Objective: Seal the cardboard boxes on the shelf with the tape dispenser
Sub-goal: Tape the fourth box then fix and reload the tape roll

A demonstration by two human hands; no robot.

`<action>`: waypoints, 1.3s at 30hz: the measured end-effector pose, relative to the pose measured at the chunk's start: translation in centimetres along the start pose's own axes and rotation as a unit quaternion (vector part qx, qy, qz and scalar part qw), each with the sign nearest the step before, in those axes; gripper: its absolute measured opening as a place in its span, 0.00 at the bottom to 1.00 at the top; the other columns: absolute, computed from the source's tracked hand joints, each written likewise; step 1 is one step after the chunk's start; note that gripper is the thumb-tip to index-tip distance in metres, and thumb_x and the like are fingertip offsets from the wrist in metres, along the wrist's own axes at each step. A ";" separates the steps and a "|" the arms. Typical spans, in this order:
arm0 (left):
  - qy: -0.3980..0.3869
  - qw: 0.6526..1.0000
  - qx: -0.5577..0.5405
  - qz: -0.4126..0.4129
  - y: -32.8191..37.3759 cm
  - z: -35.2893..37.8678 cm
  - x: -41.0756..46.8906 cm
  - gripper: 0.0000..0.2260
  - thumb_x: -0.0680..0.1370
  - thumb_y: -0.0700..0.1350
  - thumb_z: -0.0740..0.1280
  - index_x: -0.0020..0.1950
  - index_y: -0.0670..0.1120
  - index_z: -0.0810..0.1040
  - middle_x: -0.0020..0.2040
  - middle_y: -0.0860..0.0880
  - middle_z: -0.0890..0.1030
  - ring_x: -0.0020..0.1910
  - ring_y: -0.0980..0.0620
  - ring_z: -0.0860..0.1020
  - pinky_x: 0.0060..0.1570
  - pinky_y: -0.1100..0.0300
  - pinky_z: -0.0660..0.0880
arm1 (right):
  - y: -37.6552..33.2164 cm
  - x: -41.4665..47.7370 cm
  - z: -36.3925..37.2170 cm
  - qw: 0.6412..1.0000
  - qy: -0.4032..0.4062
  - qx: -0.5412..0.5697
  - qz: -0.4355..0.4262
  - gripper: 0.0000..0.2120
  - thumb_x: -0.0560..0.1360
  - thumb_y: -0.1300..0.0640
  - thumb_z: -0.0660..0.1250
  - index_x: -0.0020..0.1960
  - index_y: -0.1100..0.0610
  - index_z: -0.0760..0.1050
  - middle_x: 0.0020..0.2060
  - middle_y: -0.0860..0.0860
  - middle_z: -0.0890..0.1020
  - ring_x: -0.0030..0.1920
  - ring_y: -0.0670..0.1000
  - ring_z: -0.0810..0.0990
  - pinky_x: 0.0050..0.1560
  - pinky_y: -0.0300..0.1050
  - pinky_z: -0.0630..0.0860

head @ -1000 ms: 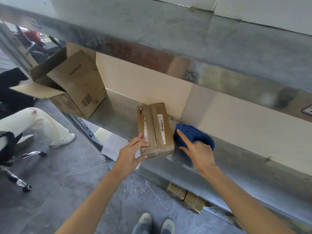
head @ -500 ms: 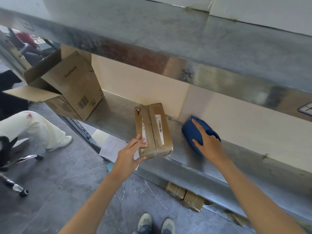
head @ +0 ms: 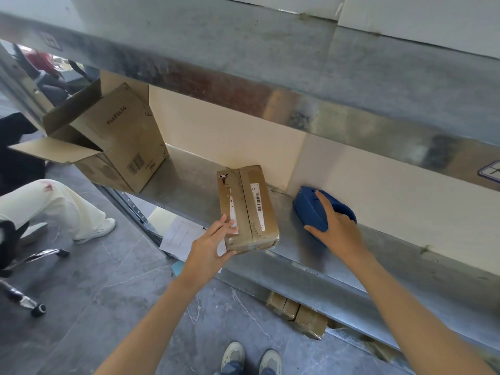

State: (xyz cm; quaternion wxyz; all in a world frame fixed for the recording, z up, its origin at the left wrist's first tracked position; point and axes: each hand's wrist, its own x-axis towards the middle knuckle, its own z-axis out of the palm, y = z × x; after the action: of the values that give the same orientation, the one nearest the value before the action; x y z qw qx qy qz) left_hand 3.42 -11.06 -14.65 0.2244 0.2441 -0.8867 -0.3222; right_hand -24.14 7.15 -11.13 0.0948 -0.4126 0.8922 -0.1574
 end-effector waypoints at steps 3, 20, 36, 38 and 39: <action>-0.002 1.000 0.003 0.007 -0.2 -0.1 -0.1 0.24 0.68 0.42 0.80 0.62 0.50 0.78 0.69 0.56 0.75 0.74 0.61 0.66 0.61 0.54 0.78 | -0.4 -0.3 -0.8 0.999 0.040 -0.023 -0.001 0.42 0.75 0.41 0.70 0.80 0.46 0.50 0.44 0.51 0.77 0.45 0.53 0.77 0.35 0.47 0.74; 0.007 0.996 0.052 0.075 -1.2 -0.6 0.5 0.21 0.73 0.60 0.69 0.60 0.49 0.81 0.64 0.55 0.80 0.70 0.58 0.72 0.61 0.54 0.78 | -6.0 0.1 3.4 0.949 -0.020 0.062 -0.308 0.26 0.72 0.50 0.73 0.69 0.51 0.75 0.69 0.49 0.75 0.71 0.50 0.69 0.62 0.52 0.77; 0.166 0.986 0.023 -0.023 0.8 1.9 0.4 0.14 0.68 0.38 0.71 0.52 0.48 0.85 0.56 0.54 0.84 0.60 0.59 0.79 0.54 0.46 0.80 | -7.7 -0.6 5.5 0.957 0.053 0.183 -0.218 0.14 0.74 0.62 0.71 0.59 0.56 0.82 0.58 0.48 0.81 0.67 0.47 0.74 0.61 0.41 0.75; 0.154 0.988 0.016 -0.013 0.5 1.6 0.3 0.13 0.70 0.40 0.69 0.53 0.49 0.85 0.56 0.55 0.84 0.62 0.60 0.78 0.56 0.44 0.79 | -7.4 -0.4 5.1 0.956 0.047 0.188 -0.221 0.14 0.75 0.65 0.70 0.59 0.55 0.82 0.58 0.48 0.82 0.66 0.46 0.74 0.62 0.39 0.73; 0.149 0.989 0.010 -0.009 0.3 1.5 0.4 0.13 0.71 0.41 0.67 0.53 0.49 0.84 0.56 0.55 0.84 0.62 0.60 0.78 0.56 0.44 0.78 | -7.4 -0.3 5.0 0.956 0.043 0.191 -0.219 0.14 0.75 0.66 0.69 0.59 0.55 0.82 0.58 0.48 0.82 0.65 0.44 0.73 0.63 0.38 0.73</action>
State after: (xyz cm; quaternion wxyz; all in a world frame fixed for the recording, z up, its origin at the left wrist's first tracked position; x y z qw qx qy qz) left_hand 2.19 -10.37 -15.41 0.3488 0.2998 -0.8441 -0.2758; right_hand -17.26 1.85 -13.12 0.0963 -0.5652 0.7361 -0.3598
